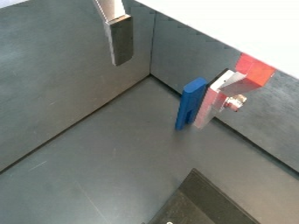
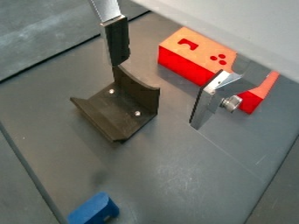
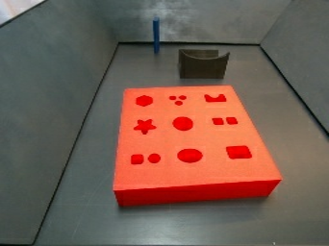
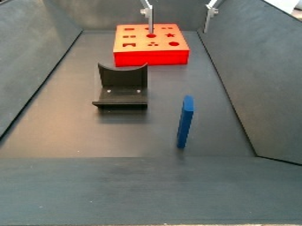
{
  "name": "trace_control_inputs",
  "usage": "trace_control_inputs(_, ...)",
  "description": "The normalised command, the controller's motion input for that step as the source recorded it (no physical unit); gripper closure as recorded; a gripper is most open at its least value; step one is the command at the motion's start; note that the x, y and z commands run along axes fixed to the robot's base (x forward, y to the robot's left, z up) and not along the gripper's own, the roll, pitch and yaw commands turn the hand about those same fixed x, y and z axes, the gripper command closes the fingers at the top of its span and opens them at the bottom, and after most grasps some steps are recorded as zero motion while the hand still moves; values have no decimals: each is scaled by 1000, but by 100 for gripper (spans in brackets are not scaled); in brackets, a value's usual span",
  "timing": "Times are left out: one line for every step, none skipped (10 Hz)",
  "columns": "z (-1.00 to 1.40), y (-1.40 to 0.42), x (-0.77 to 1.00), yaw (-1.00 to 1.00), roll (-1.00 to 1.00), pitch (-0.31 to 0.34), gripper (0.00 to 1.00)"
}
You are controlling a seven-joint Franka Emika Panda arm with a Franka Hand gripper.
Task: Pick up the square-circle object. Move up. Rotate the square-circle object. Move to above the board. Insert the square-circle object.
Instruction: Pick up the square-circle object.
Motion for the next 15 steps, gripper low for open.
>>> trace_control_inputs(-337, 760, -60, -94, -26, 0, 0)
trace_control_inputs(-369, 700, -26, -74, 0, 0, 0)
trace_control_inputs(-429, 649, 0, -60, 0, 0, 0)
trace_control_inputs(-483, 669, 0, -77, -51, 0, 0)
trace_control_inputs(-569, 609, 0, -91, -146, 0, 0)
trace_control_inputs(-623, 546, 0, -129, -186, -23, 0)
trace_control_inputs(-586, 531, -14, -151, -251, -60, 0)
trace_control_inputs(-520, 449, -54, -137, -310, -99, 0)
trace_control_inputs(-471, 280, -86, -69, -329, -130, 0)
trace_control_inputs(-400, 137, -46, -9, -220, -121, 0)
trace_control_inputs(-417, 0, 0, 0, -137, -100, 0)
trace_control_inputs(-434, 0, 0, 0, -97, -73, 0)
trace_control_inputs(-451, 0, 0, -49, -74, -39, 0)
trace_control_inputs(-309, 37, 0, -23, 0, 0, 0)
trace_control_inputs(-271, 111, 0, 0, 0, 0, 0)
